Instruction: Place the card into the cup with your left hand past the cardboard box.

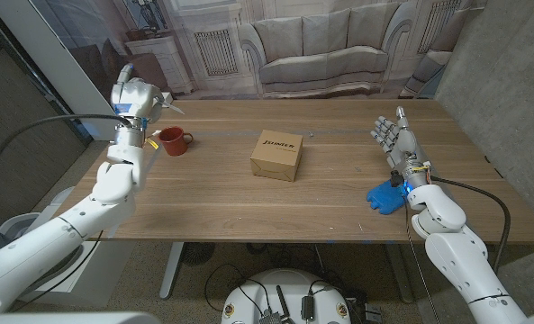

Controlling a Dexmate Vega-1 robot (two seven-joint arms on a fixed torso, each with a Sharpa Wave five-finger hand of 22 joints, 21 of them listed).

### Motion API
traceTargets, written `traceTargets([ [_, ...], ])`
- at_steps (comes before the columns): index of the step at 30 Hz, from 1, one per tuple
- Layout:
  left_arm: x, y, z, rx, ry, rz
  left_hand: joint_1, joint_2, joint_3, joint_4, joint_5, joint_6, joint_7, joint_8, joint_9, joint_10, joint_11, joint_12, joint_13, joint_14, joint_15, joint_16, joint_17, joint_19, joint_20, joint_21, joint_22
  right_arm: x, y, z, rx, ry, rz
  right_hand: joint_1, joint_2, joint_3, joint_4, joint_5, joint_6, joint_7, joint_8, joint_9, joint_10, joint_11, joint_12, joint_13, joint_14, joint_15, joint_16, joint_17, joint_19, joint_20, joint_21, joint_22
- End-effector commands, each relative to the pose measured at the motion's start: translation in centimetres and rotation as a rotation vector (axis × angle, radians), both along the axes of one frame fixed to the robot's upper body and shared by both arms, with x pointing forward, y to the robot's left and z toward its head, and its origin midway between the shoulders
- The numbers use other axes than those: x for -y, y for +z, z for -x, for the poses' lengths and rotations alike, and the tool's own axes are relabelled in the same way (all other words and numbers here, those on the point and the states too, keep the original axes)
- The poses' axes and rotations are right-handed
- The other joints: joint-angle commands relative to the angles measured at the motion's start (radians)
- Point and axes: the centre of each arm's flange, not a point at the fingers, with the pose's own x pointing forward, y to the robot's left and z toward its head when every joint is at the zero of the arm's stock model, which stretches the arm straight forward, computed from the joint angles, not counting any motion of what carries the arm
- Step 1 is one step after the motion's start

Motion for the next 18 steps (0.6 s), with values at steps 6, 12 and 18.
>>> traceTargets([
  [6, -1.5, 0.7, 0.3, -0.018, 0.120, -0.034, 0.011, 0.000, 0.012, 0.001, -0.002, 0.013, 0.002, 0.003, 0.002, 0.008, -0.003, -0.003, 0.003, 0.014, -0.154, -0.004, 0.002, 0.009, -0.080, -0.003, 0.004, 0.0, -0.1, -0.3, -0.006, -0.001, -0.002, 0.002, 0.004, -0.002, 0.001, 0.002, 0.009, 0.004, 0.004, 0.004, 0.008, 0.001, 0.002, 0.004, 0.009, 0.000, 0.004, 0.004, 0.012, -0.006, -0.003, 0.003],
  [12, -1.9, 0.9, 0.1, -0.022, 0.134, -0.032, 0.011, -0.001, 0.013, 0.002, -0.002, 0.013, 0.002, 0.003, 0.002, 0.008, -0.003, -0.003, 0.003, 0.015, -0.153, -0.004, 0.002, 0.009, -0.080, -0.003, 0.004, 0.1, -0.4, -0.3, -0.009, -0.004, -0.007, 0.002, 0.005, -0.003, 0.001, 0.002, 0.009, 0.005, 0.004, 0.004, 0.008, 0.004, 0.001, 0.004, 0.009, 0.000, 0.004, 0.004, 0.013, -0.007, -0.003, 0.003],
  [18, -2.7, 1.0, -0.1, -0.023, 0.154, -0.019, 0.011, 0.000, 0.014, 0.002, -0.002, 0.014, 0.003, 0.003, 0.002, 0.009, -0.003, -0.003, 0.004, 0.017, -0.153, -0.004, 0.002, 0.010, -0.081, -0.003, 0.004, 0.1, -0.5, -0.3, -0.013, -0.007, -0.009, 0.002, 0.005, -0.003, 0.001, 0.002, 0.009, 0.005, 0.003, 0.004, 0.006, -0.001, 0.000, 0.004, 0.009, 0.001, 0.004, 0.004, 0.013, -0.007, -0.003, 0.003],
])
